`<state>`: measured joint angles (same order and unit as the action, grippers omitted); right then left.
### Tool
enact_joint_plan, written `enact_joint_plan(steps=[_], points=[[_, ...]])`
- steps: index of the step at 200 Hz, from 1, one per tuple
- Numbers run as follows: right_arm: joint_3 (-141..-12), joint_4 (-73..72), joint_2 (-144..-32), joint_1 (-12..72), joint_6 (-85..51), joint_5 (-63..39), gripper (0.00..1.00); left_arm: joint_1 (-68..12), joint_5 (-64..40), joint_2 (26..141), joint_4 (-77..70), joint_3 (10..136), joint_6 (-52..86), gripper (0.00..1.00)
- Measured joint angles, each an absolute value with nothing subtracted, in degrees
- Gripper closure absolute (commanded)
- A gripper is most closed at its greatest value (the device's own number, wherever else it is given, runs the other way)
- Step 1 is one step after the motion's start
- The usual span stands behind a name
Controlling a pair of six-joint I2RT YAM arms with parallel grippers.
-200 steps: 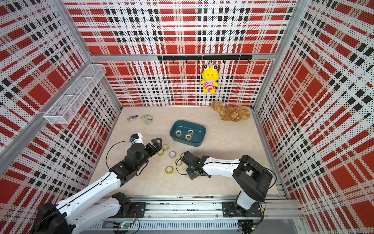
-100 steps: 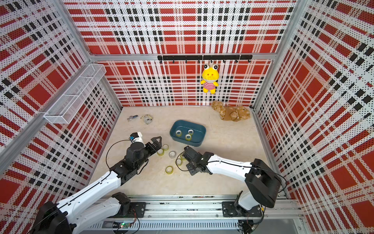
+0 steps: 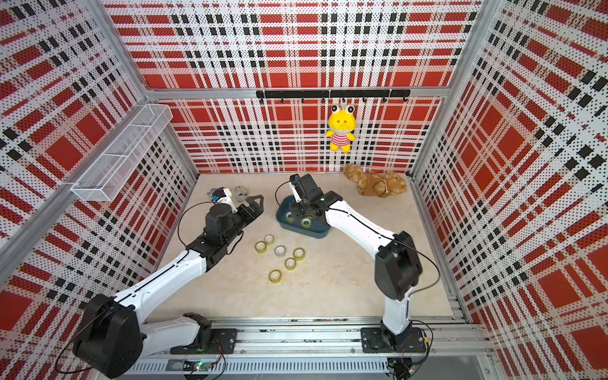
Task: Put the transparent tape into the storage box
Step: Place the tape in the storage box.
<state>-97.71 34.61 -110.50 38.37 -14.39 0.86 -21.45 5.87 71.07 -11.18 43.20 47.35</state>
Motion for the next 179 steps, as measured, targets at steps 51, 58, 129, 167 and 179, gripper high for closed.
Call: enact_joint_plan(steps=[51, 58, 129, 167, 179], points=[[-113.3, 37.4, -129.6, 35.9, -15.9, -1.4, 0.91, -18.2, 4.5, 73.1, -11.2, 39.9, 46.0, 0.01], [-115.1, 37.5, -131.1, 35.5, -16.1, -1.6, 0.91, -18.0, 4.4, 73.0, -11.3, 38.8, 46.0, 0.01], [-123.7, 36.6, -140.1, 30.5, -16.2, -6.9, 0.55, -18.5, 3.0, 73.0, -12.1, 31.7, 47.1, 0.01], [-120.6, 35.7, -139.7, 30.3, -16.2, -7.6, 0.5, -22.0, 3.9, 73.0, -12.4, 31.8, 47.7, 0.01], [-116.4, 35.3, -137.1, 30.3, -16.3, -7.4, 0.5, -23.7, 4.4, 73.0, -12.2, 32.1, 47.9, 0.01]])
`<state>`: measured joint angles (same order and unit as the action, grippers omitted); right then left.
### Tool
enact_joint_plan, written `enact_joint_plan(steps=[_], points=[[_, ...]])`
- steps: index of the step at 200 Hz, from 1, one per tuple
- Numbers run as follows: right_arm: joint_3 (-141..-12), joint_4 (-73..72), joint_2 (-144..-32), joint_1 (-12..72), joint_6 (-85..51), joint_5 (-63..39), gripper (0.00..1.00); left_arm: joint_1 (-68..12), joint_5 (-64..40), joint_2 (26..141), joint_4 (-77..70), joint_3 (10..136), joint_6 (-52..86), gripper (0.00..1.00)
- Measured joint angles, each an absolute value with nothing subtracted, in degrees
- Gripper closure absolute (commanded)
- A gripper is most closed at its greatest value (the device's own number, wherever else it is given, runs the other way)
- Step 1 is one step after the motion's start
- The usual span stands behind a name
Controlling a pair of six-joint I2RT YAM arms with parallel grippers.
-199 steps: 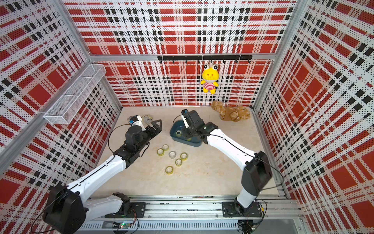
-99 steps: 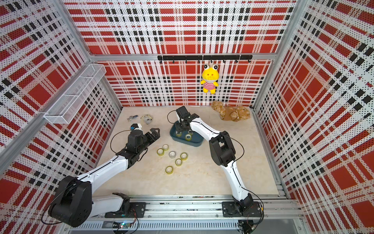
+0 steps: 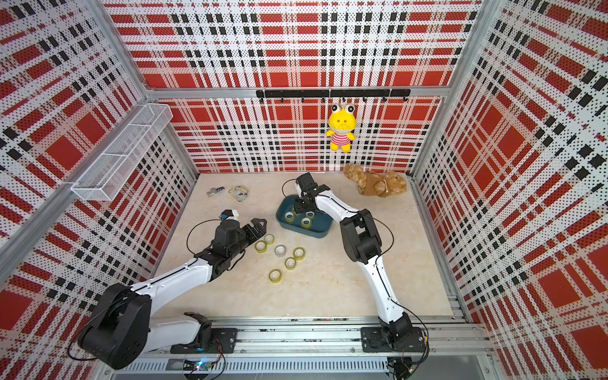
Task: Put the transparent tape into the storage box
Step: Place the tape in the storage box, then pick up the tape at the center of the board.
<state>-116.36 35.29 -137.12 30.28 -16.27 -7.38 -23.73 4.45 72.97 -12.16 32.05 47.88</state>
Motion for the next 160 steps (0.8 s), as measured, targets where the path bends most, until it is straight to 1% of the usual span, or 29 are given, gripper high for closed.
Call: enact_joint_plan(steps=[30, 64, 96, 115, 160], points=[[-106.8, 34.6, -127.5, 30.4, -16.3, -6.6, 0.49, -28.0, 6.8, 72.0, -11.5, 32.4, 48.9, 0.01], [-97.3, 32.0, -111.1, 30.4, -16.2, -5.2, 0.49, -31.1, 9.6, 68.3, -11.0, 32.4, 50.6, 0.01], [-85.2, 27.5, -96.6, 30.6, -17.1, -4.8, 0.5, -32.9, 11.7, 65.8, -11.0, 32.4, 51.5, 0.01], [-77.5, 25.9, -91.5, 30.6, -17.9, -4.8, 0.5, -34.0, 12.6, 65.7, -10.7, 32.4, 51.9, 0.01], [-61.5, 24.9, -84.5, 31.3, -20.5, -4.3, 0.51, -35.4, 14.2, 66.0, -10.6, 32.4, 52.6, 0.01]])
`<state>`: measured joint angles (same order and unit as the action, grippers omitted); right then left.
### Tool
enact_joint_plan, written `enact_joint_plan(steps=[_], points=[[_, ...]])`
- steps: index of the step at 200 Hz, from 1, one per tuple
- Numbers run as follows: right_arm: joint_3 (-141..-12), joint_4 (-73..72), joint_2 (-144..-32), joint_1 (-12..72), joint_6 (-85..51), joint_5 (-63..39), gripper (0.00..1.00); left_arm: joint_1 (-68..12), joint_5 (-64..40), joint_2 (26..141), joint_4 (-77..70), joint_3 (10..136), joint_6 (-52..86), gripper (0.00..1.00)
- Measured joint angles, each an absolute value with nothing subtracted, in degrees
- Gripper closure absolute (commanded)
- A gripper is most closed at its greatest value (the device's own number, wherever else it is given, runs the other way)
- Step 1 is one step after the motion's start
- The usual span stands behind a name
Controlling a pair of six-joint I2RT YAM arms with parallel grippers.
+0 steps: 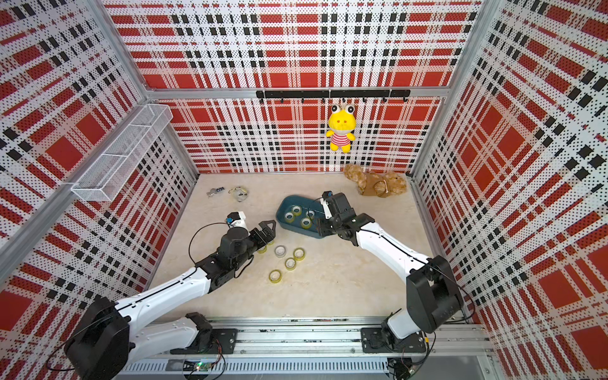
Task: Put the transparent tape into the storage box
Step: Pick up the tape at the center of the board.
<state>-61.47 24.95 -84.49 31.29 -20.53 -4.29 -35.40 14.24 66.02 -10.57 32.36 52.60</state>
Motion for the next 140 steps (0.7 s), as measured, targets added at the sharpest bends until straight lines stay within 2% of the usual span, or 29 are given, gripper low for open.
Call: enact_joint_plan(steps=[64, 99, 140], points=[[-49.5, 22.4, -76.0, 34.3, -25.3, -1.3, 0.52, -35.5, 15.5, 66.1, -10.7, 32.3, 53.5, 0.01], [-48.7, 21.6, -77.5, 36.8, -27.2, 1.1, 0.54, -35.5, 16.1, 66.1, -11.1, 31.6, 53.7, 0.01], [-50.6, 20.6, -85.0, 40.1, -28.4, 3.1, 0.55, -34.5, 16.4, 65.6, -11.2, 28.9, 53.8, 0.01]])
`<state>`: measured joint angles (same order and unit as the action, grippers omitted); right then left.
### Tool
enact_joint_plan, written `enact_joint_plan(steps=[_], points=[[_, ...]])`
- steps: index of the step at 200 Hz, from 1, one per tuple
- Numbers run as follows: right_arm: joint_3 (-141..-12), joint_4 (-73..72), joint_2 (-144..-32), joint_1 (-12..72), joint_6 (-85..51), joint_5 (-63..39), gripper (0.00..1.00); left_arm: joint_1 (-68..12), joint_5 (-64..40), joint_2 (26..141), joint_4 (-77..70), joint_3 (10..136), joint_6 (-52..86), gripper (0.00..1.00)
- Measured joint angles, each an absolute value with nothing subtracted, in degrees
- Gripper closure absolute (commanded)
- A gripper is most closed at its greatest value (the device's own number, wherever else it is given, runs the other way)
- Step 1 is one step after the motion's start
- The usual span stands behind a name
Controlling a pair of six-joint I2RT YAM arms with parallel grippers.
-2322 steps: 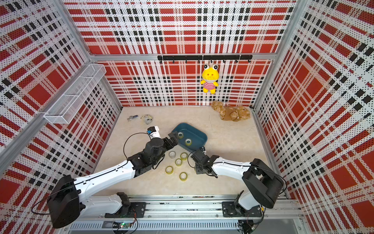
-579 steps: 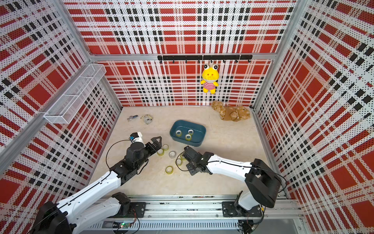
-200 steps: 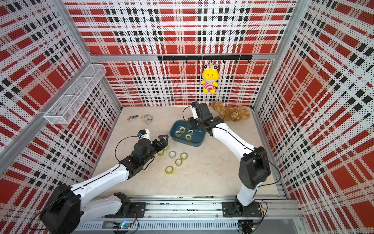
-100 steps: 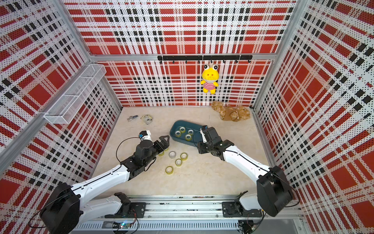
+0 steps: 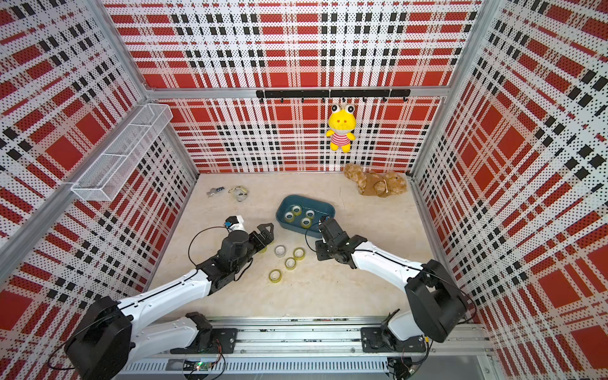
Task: Put the transparent tape into the storage box
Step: Pick up the tape at the center of the board.
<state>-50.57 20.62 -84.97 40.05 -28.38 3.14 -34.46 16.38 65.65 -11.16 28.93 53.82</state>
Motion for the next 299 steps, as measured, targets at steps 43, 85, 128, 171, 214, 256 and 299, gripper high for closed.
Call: enact_joint_plan(steps=[43, 85, 128, 171, 214, 256, 299], points=[[-56.4, 20.6, -93.2, 42.7, -28.5, 4.8, 0.55, -29.7, 14.7, 62.1, -11.2, 25.4, 53.8, 0.01], [-61.8, 21.0, -99.7, 44.2, -28.4, 6.1, 0.55, -27.4, 13.5, 58.7, -11.1, 24.2, 53.8, 0.01], [-66.7, 22.2, -104.9, 46.5, -28.4, 7.3, 0.54, -25.4, 12.3, 57.6, -11.0, 22.6, 53.7, 0.01], [-68.6, 23.6, -106.9, 47.2, -28.2, 8.2, 0.54, -25.1, 11.7, 57.6, -10.8, 22.5, 53.5, 0.01], [-69.3, 24.7, -108.1, 47.2, -28.0, 9.9, 0.53, -25.1, 11.4, 57.8, -10.8, 22.5, 53.5, 0.01], [-66.6, 25.2, -107.4, 47.2, -28.1, 13.8, 0.52, -25.2, 11.0, 58.5, -10.8, 22.5, 53.6, 0.01], [-57.9, 26.3, -100.8, 46.1, -28.4, 15.2, 0.51, -26.4, 11.2, 58.5, -10.8, 22.5, 53.6, 0.01]])
